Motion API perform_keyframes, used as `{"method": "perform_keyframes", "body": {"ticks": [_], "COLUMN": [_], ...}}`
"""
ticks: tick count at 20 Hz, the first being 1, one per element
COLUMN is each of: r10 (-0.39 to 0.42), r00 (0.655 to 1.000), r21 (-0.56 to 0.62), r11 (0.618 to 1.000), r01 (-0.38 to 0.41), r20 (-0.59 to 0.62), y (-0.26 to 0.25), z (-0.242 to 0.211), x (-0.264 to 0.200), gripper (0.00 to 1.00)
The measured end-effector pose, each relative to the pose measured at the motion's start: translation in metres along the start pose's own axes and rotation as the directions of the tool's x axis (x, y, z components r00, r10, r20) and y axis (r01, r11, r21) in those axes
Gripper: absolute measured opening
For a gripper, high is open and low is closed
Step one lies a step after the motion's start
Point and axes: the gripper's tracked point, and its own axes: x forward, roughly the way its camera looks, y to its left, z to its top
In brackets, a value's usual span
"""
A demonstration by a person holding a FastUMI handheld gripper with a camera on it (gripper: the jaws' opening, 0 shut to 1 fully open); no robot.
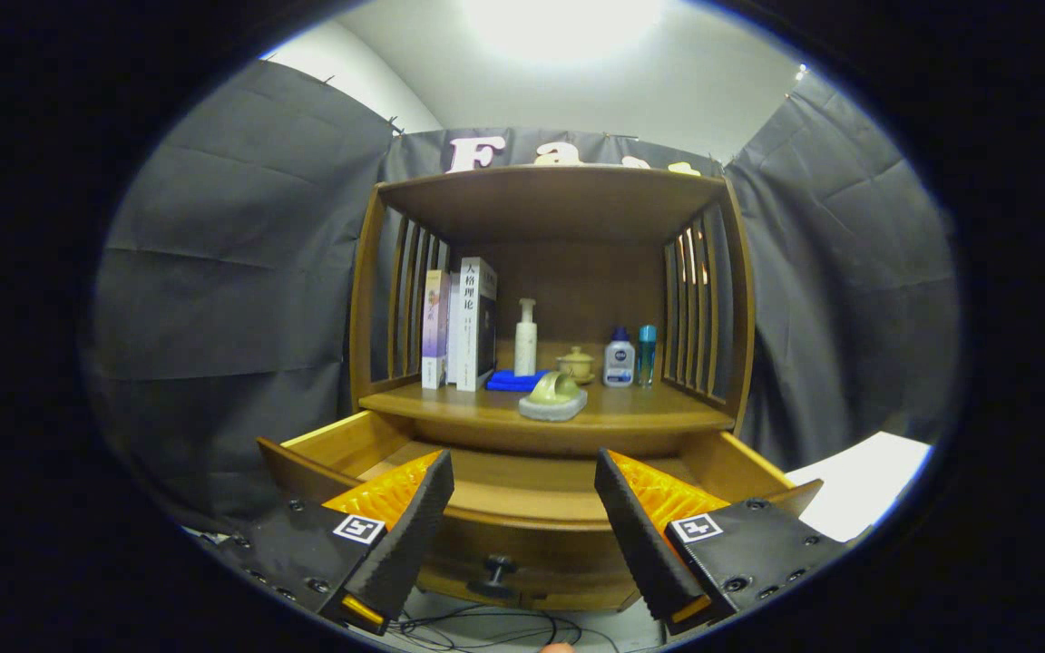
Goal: Pull open the drawer, take out the items inside it, and place them on the countertop above the cabinet.
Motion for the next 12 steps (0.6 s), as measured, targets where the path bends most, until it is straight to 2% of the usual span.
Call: {"method": "perform_keyframes", "body": {"ticks": [6, 12], "r10": [0.003, -0.019], "r00": [0.996, 0.991], "r21": [0.004, -0.009], "r11": [1.000, 1.000], "r01": [-0.002, 0.018], "r20": [-0.091, -0.131], "y": [0.009, 0.011], "z": [-0.057, -0.091], "x": [-0.005, -0.003], "gripper": [0.99, 0.99]}}
